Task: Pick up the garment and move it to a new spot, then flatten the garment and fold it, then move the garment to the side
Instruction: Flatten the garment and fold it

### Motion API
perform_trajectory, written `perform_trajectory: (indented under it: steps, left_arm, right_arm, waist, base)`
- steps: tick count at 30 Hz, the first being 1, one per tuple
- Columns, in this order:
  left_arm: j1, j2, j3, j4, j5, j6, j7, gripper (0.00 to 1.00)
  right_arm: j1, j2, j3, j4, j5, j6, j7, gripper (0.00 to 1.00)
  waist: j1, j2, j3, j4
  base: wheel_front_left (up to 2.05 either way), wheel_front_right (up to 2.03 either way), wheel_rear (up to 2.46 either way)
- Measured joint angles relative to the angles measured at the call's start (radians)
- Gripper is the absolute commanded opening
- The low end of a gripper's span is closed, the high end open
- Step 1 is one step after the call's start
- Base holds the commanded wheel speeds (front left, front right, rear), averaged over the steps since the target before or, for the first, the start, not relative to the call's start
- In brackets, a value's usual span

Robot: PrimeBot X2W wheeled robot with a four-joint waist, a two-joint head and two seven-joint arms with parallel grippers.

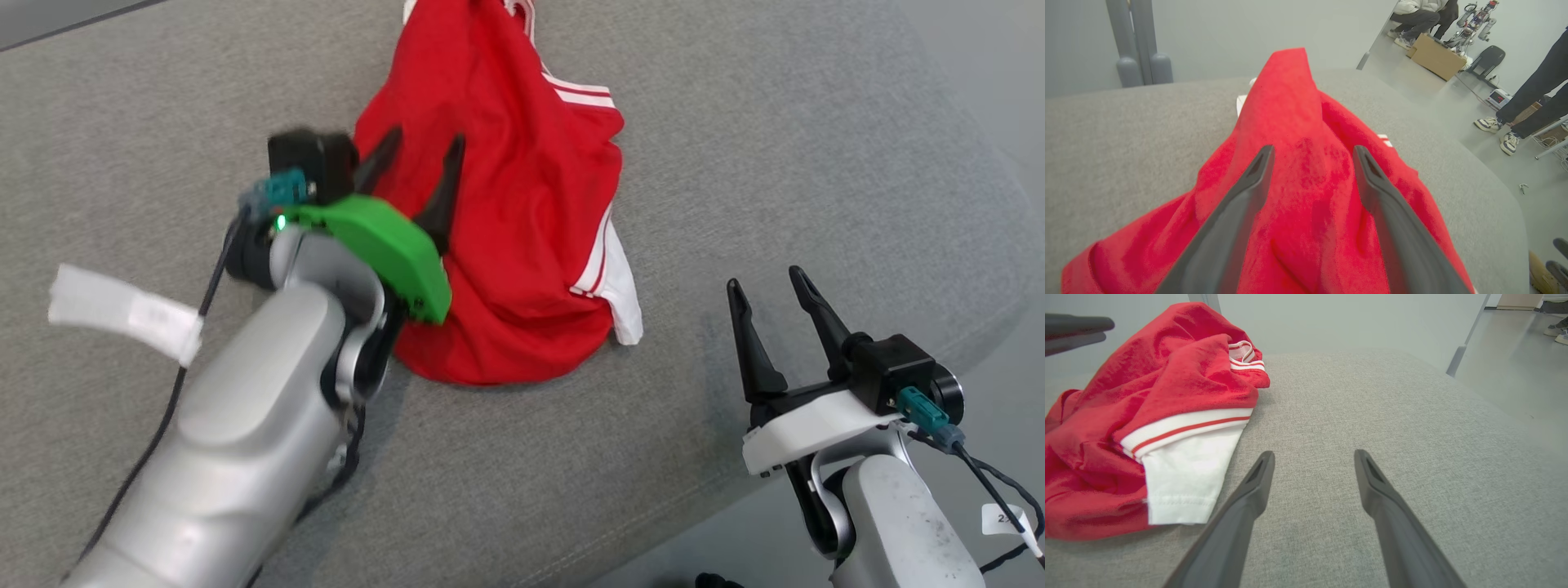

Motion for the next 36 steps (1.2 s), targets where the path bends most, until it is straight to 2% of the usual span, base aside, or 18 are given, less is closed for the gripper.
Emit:
perform_trajectory:
  steps: [5, 7, 13, 20, 36]
  left_arm:
    - [0.263, 0.104, -0.005, -0.21, -0.054, 0.073, 0.049, 1.0]
    - [0.343, 0.128, -0.016, -0.284, -0.08, 0.095, 0.072, 1.0]
    - [0.446, 0.125, -0.045, -0.411, -0.106, 0.144, 0.102, 1.0]
    - [0.478, 0.105, -0.068, -0.389, -0.122, 0.17, 0.127, 1.0]
    - [0.446, 0.076, -0.077, -0.292, -0.125, 0.161, 0.129, 1.0]
  right_arm:
    - [0.006, 0.0, -0.011, -0.002, -0.023, 0.0, 0.0, 1.0]
    - [0.006, 0.0, -0.015, -0.004, -0.029, 0.0, 0.0, 1.0]
    - [0.006, 0.0, -0.011, -0.001, -0.04, 0.0, 0.0, 1.0]
    - [0.005, 0.0, 0.006, 0.0, -0.038, 0.0, 0.0, 1.0]
    - [0.005, -0.001, 0.003, 0.003, -0.023, 0.0, 0.0, 1.0]
  waist:
    - [0.0, 0.0, -0.028, 0.061]
    - [0.0, 0.0, -0.037, 0.082]
    - [0.0, 0.0, -0.058, 0.125]
    - [0.0, 0.0, -0.065, 0.109]
    - [0.0, 0.0, -0.047, 0.053]
  base:
    - [0.0, 0.0, 0.0]
    - [0.0, 0.0, 0.0]
    - [0.0, 0.0, 0.0]
    - [0.0, 0.0, 0.0]
    - [0.0, 0.0, 0.0]
